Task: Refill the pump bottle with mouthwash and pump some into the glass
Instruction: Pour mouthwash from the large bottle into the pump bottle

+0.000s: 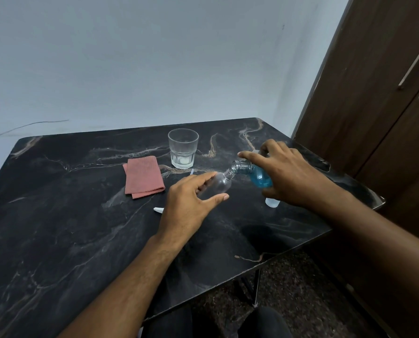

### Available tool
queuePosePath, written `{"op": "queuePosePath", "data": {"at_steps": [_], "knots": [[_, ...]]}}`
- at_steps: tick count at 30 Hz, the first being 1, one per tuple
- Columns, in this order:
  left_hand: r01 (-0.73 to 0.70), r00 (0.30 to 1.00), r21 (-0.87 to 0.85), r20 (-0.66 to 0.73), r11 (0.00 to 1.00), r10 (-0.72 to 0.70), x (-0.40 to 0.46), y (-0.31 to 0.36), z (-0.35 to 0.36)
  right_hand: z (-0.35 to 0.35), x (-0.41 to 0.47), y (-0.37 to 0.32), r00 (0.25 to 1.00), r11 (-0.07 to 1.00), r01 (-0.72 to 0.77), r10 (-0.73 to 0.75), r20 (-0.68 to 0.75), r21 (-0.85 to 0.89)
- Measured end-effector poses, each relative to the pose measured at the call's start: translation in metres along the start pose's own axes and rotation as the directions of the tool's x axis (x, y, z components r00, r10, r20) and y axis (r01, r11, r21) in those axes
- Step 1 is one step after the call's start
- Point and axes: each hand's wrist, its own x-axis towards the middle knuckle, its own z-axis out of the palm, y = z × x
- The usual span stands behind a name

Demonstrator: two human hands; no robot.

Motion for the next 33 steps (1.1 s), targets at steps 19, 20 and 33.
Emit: {"op": "queuePosePath", "data": {"at_steps": [19, 20, 33], "knots": [[-0.006, 1.0, 0.017, -0.004, 1.0, 0.006, 0.0005, 0.0002, 0.0001, -0.0014, 0.001, 0.0012, 1.0, 1.0, 0.015, -0.015, 0.013, -0.02], [-0.007, 1.0, 0.017, -0.004, 1.0, 0.007, 0.0007, 0.0004, -0.0002, -0.0012, 0.0013, 0.0013, 1.0, 1.0, 0.015, -0.015, 0.015, -0.021], [-0.004, 1.0, 0.019, -0.008, 1.0, 0.004, -0.0001, 0.002, -0.0006, -0.0014, 0.0024, 0.003, 0.999, 0.999, 0.031, -0.03, 0.015, -0.027]]}}
